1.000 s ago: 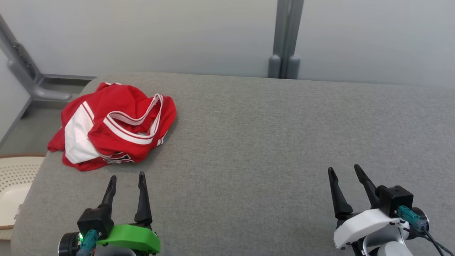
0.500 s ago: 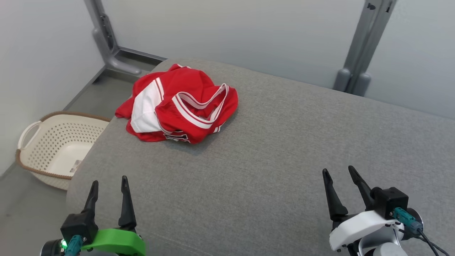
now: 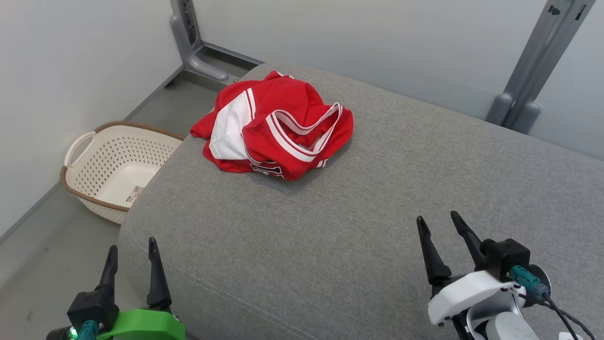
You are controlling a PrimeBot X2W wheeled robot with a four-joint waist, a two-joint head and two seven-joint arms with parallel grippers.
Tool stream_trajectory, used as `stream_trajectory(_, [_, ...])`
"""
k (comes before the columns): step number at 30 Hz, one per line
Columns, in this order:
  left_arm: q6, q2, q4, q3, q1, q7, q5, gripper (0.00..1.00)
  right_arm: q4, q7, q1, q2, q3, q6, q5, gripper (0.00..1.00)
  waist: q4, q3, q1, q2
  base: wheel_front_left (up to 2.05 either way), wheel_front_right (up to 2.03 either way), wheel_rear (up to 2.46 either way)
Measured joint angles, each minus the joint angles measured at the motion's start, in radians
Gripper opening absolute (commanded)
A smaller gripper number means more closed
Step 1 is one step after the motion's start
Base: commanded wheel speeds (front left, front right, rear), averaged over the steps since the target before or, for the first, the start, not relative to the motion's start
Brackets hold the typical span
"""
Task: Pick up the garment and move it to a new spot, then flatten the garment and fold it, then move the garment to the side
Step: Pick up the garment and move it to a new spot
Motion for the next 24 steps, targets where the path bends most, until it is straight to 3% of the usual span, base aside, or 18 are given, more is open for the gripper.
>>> stream_trajectory(7, [-0.008,-0.002,0.022,-0.018,-0.004,0.014,-0.007,1.00,0.008,-0.001,-0.001,0.000,-0.010,0.000,0.000,1.00,-0.002,-0.002,0.0000,0.0000,0.00,0.00,0.00])
stream_trajectory(10, [-0.032,-0.001,0.053,-0.030,-0.057,0.052,-0.025,1.00,0.008,-0.001,0.004,0.000,-0.020,0.000,0.000,1.00,-0.003,-0.002,0.0000,0.0000,0.00,0.00,0.00])
stream_trajectory(17, [-0.119,-0.012,0.202,-0.054,-0.318,0.206,-0.109,1.00,-0.018,0.026,0.017,0.000,-0.033,0.000,-0.026,1.00,-0.017,0.007,0.0000,0.0000,0.00,0.00,0.00])
stream_trajectory(18, [-0.136,-0.017,0.268,-0.043,-0.411,0.241,-0.137,1.00,-0.034,0.042,0.014,0.000,-0.024,0.000,-0.044,1.00,-0.031,0.014,0.0000,0.0000,0.00,0.00,0.00])
stream_trajectory(24, [-0.146,-0.017,0.450,0.045,-0.624,0.335,-0.265,1.00,-0.099,0.093,-0.012,0.000,0.020,0.000,-0.082,1.00,-0.099,0.047,0.0000,0.0000,0.00,0.00,0.00])
